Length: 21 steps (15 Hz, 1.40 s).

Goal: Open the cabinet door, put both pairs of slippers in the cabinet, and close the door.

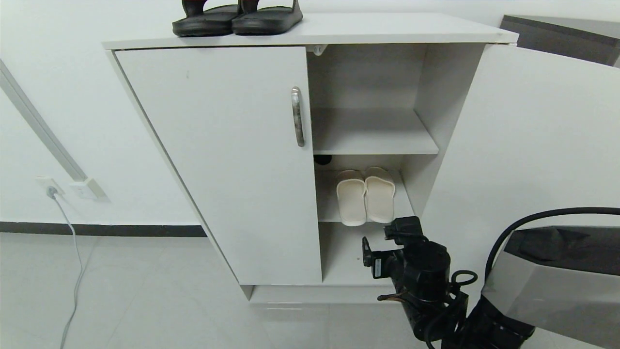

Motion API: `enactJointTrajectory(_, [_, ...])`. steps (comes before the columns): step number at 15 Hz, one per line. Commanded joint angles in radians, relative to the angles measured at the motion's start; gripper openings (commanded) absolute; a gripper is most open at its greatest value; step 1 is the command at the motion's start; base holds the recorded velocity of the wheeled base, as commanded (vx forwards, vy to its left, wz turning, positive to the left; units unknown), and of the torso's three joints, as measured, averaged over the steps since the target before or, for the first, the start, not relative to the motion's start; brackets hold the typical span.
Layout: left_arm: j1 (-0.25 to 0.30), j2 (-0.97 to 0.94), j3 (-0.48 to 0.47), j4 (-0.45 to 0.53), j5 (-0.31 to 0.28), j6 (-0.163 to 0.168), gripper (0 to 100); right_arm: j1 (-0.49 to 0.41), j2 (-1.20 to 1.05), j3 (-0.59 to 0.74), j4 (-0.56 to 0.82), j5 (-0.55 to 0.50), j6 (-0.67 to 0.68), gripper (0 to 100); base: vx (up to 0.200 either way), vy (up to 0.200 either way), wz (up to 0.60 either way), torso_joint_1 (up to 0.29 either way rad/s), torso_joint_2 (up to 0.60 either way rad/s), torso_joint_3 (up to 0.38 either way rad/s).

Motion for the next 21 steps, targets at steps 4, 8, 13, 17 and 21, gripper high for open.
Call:
enactJointTrajectory(4, [0.0,0.002,0.0,0.0,0.0,-0.001,0,0.003,0.011,0.017,-0.028,0.001,-0.017,100,0.0,0.0,0.0,0.0,0.0,0.0])
enactJointTrajectory(8, [0.0,0.002,0.0,0.0,0.0,-0.001,0,0.003,0.02,0.014,-0.028,0.001,-0.017,100,0.0,0.0,0.0,0.0,0.0,0.0])
enactJointTrajectory(13, [0.0,0.002,0.0,0.0,0.0,-0.001,0,0.003,0.025,0.014,-0.031,0.001,-0.019,100,0.0,0.0,0.0,0.002,0.0,0.067])
enactJointTrajectory(17, [0.0,0.002,0.0,0.0,0.0,0.001,0,0.003,0.025,0.012,-0.037,0.001,-0.022,100,0.0,0.0,0.0,0.002,0.0,0.193])
enactJointTrajectory(21, [0.0,0.002,0.0,0.0,0.0,-0.001,0,-0.002,0.025,0.009,-0.037,0.002,-0.028,100,0.0,0.0,0.0,0.001,0.0,0.19])
